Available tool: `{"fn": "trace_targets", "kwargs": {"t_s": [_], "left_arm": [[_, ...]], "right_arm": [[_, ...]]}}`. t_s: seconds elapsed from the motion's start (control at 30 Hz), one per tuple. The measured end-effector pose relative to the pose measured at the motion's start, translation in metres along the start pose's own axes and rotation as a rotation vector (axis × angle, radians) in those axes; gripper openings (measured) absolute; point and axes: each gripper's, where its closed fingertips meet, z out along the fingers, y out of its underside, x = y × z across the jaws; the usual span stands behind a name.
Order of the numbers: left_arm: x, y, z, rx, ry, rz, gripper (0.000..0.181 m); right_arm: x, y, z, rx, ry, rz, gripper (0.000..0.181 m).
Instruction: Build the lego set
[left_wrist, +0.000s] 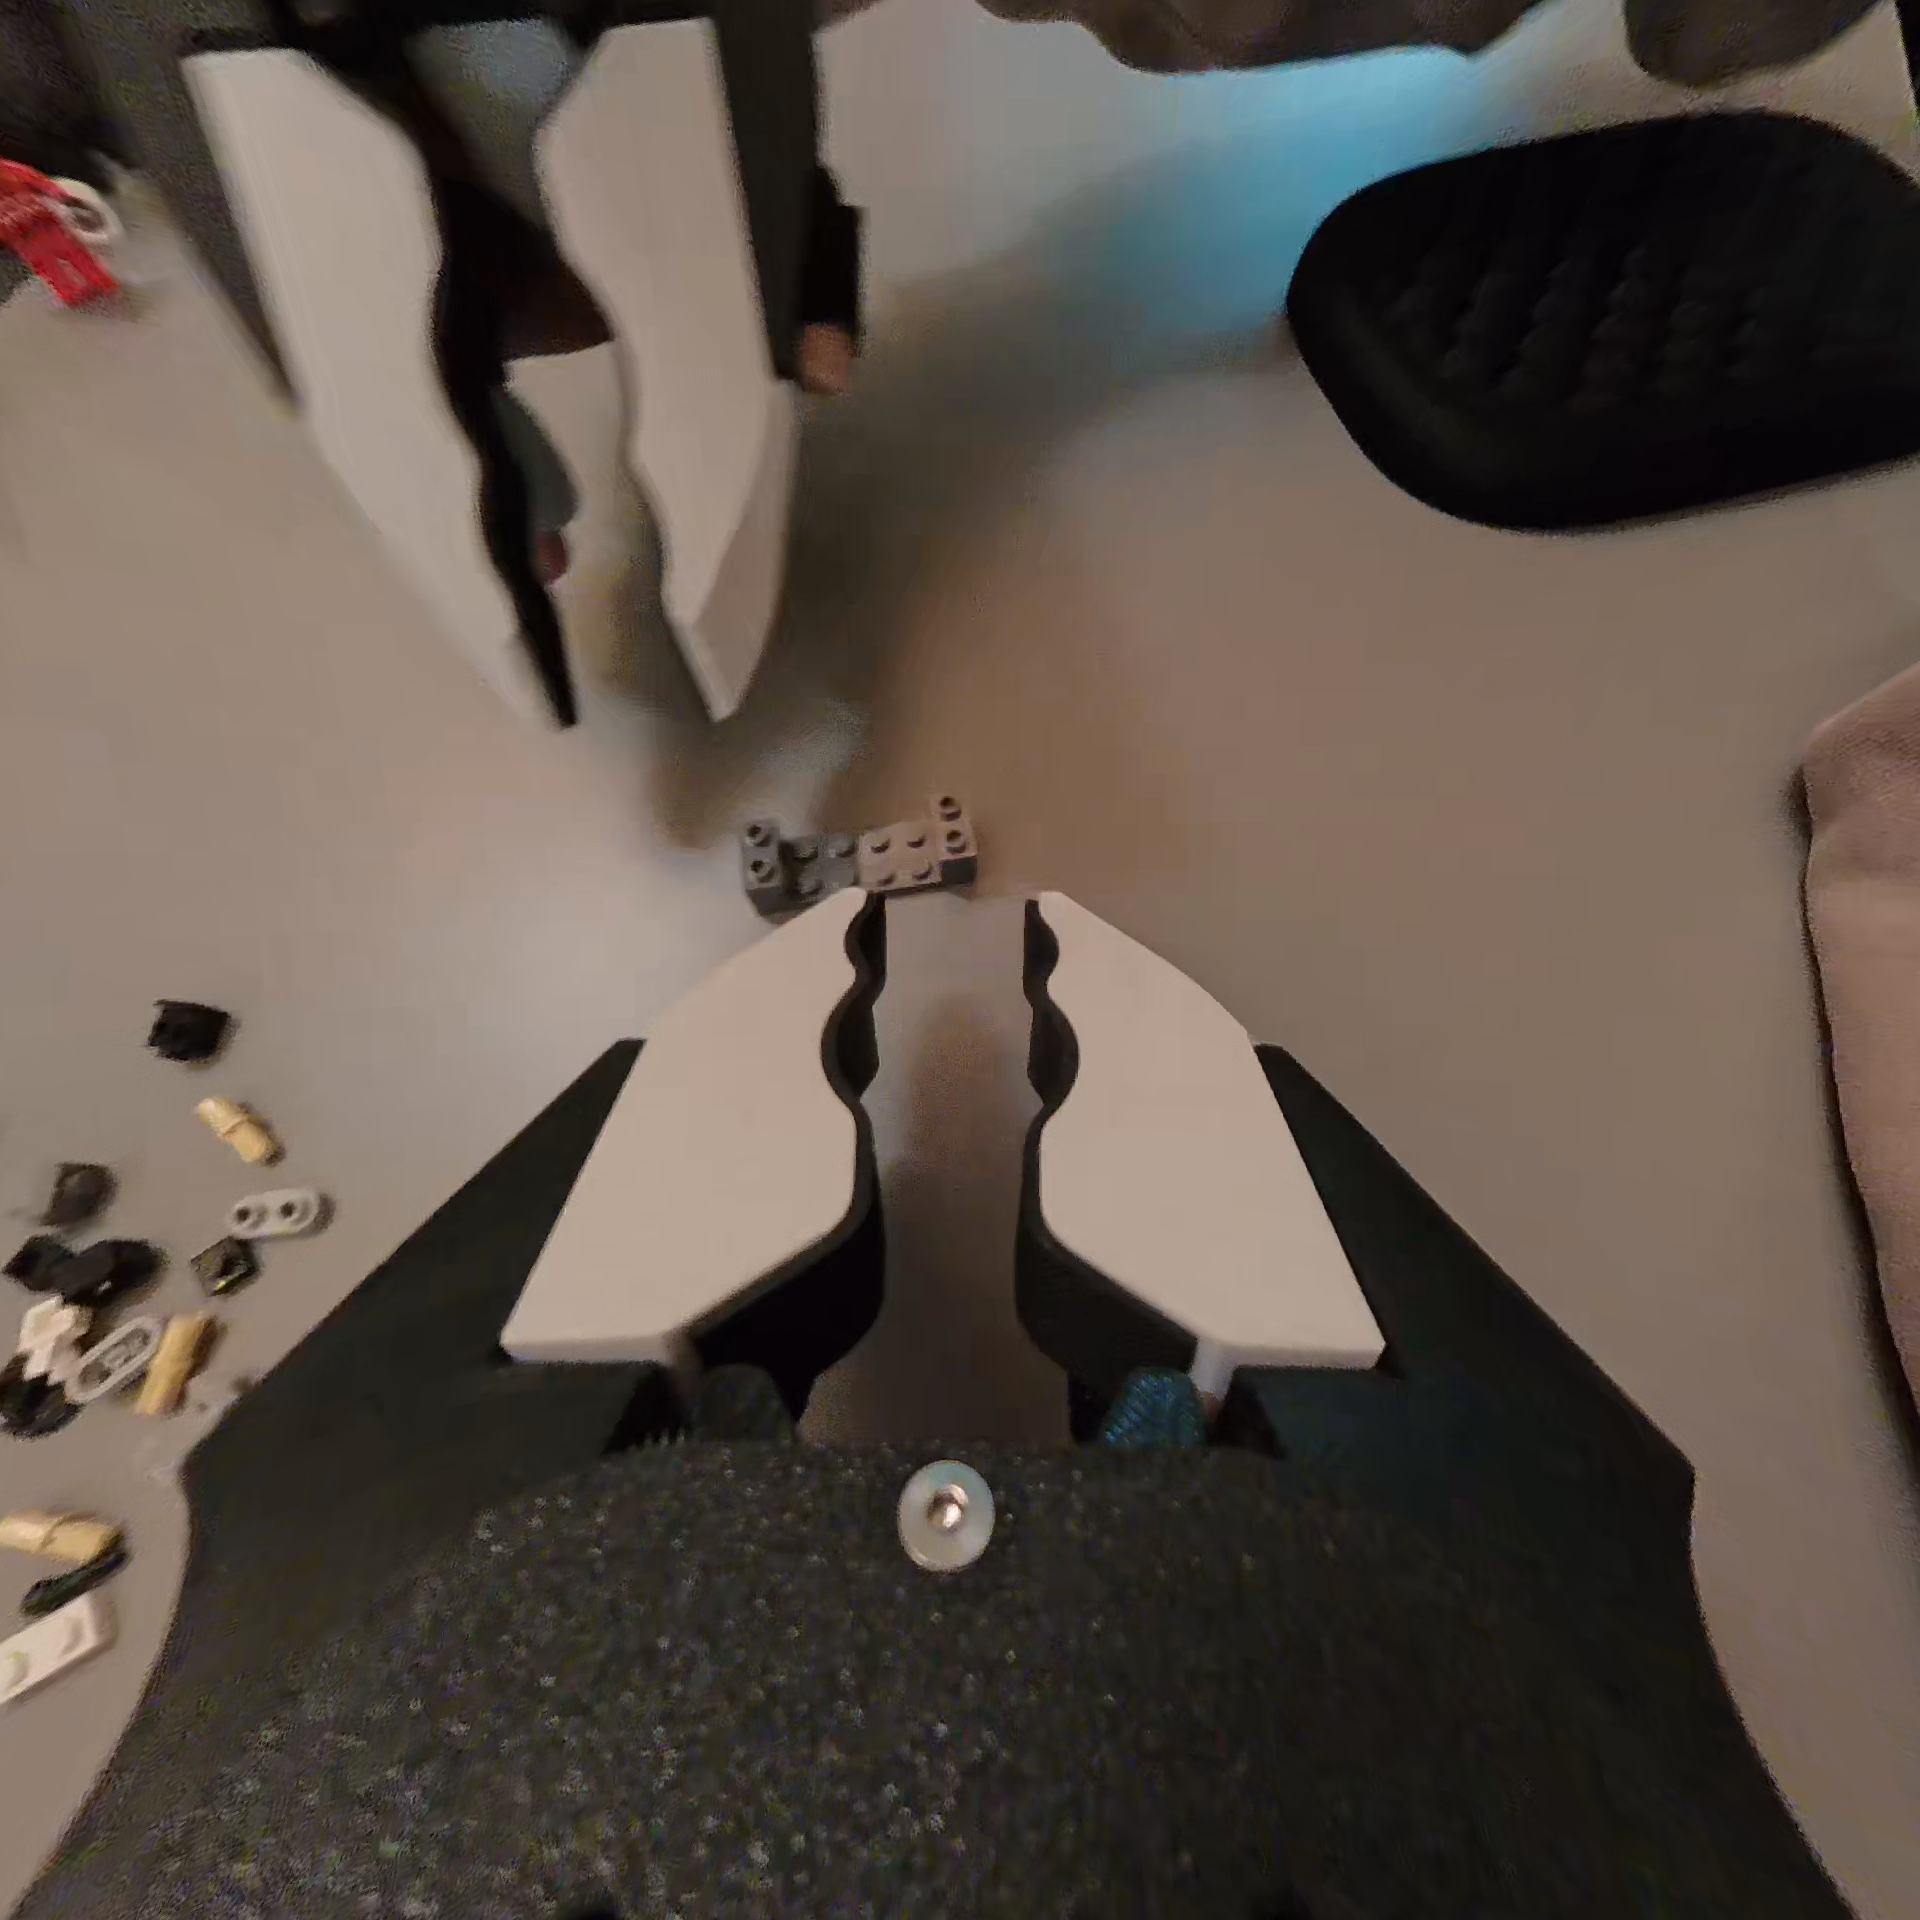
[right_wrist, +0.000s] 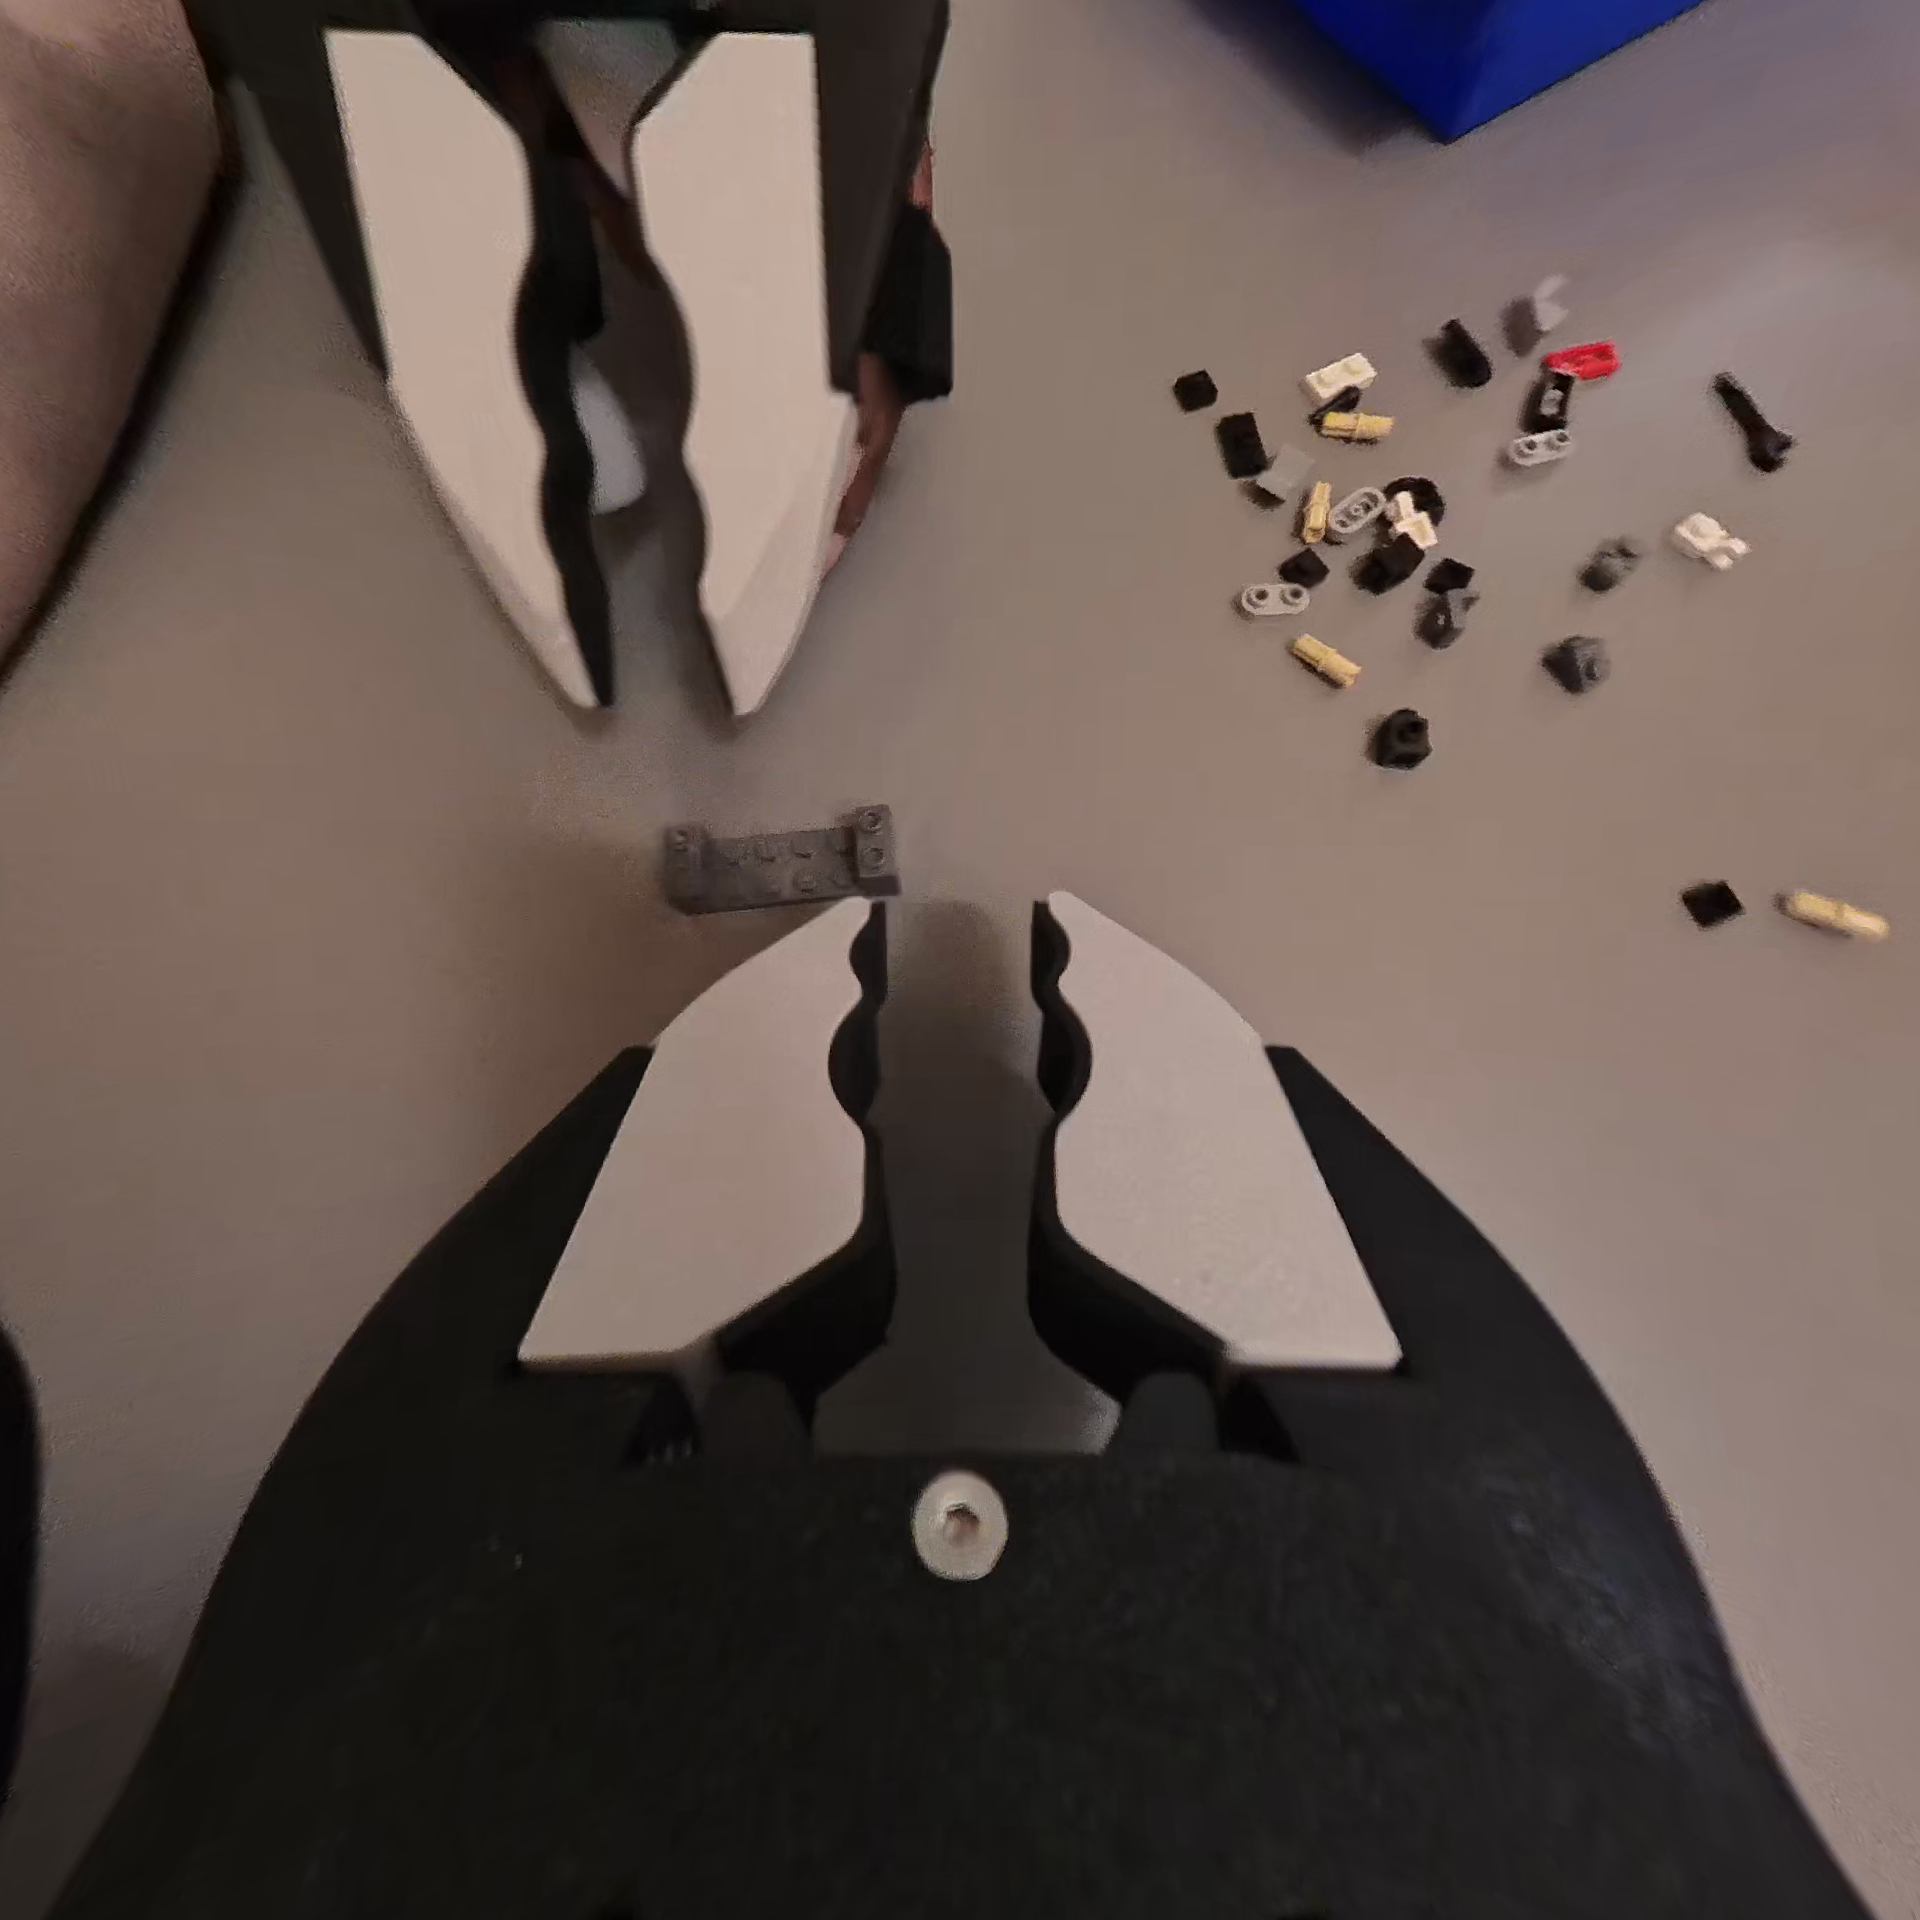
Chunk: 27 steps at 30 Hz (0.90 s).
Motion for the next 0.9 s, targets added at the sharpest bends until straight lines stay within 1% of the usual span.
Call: {"fn": "trace_targets", "kwargs": {"t_s": [0.03,0.13,0.2,0.3,0.37,0.43,0.53,0.63,0.7,0.77,0.83,0.9], "left_arm": [[-0.003,-0.001,-0.004,0.013,-0.013,-0.007,0.024],[-0.011,-0.002,-0.014,0.042,-0.046,-0.012,0.023],[-0.016,-0.004,-0.019,0.061,-0.074,-0.01,0.023],[-0.019,-0.01,-0.026,0.1,-0.101,-0.001,0.022],[-0.02,-0.011,-0.027,0.114,-0.114,0.001,0.021],[-0.02,-0.011,-0.027,0.115,-0.115,0.002,0.02],[-0.021,-0.013,-0.029,0.122,-0.129,0.013,0.02],[-0.023,-0.014,-0.032,0.136,-0.145,0.011,0.019],[-0.024,-0.015,-0.033,0.143,-0.142,-0.005,0.018],[-0.024,-0.016,-0.035,0.15,-0.142,-0.012,0.018],[-0.023,-0.017,-0.037,0.157,-0.147,-0.002,0.017],[-0.023,-0.017,-0.038,0.163,-0.151,0.001,0.017]], "right_arm": [[-0.004,0.001,-0.005,0.017,0.024,0.017,0.03],[-0.021,0.005,-0.008,0.016,0.099,0.072,0.053],[-0.033,0.009,-0.001,-0.001,0.144,0.101,0.064],[-0.036,0.01,0.012,-0.003,0.235,0.116,0.072],[-0.035,0.012,0.02,-0.018,0.222,0.112,0.072],[-0.034,0.013,0.026,-0.041,0.17,0.091,0.07],[-0.031,0.014,0.028,-0.087,0.096,0.034,0.053],[-0.027,0.019,0.024,-0.122,0.03,0.005,0.041],[-0.025,0.019,0.023,-0.119,0.024,-0.005,0.041],[-0.022,0.019,0.021,-0.103,0.044,0.011,0.045],[-0.022,0.012,0.016,-0.051,0.076,0.04,0.05],[-0.022,0.001,0.003,0.025,0.148,0.075,0.052]]}}
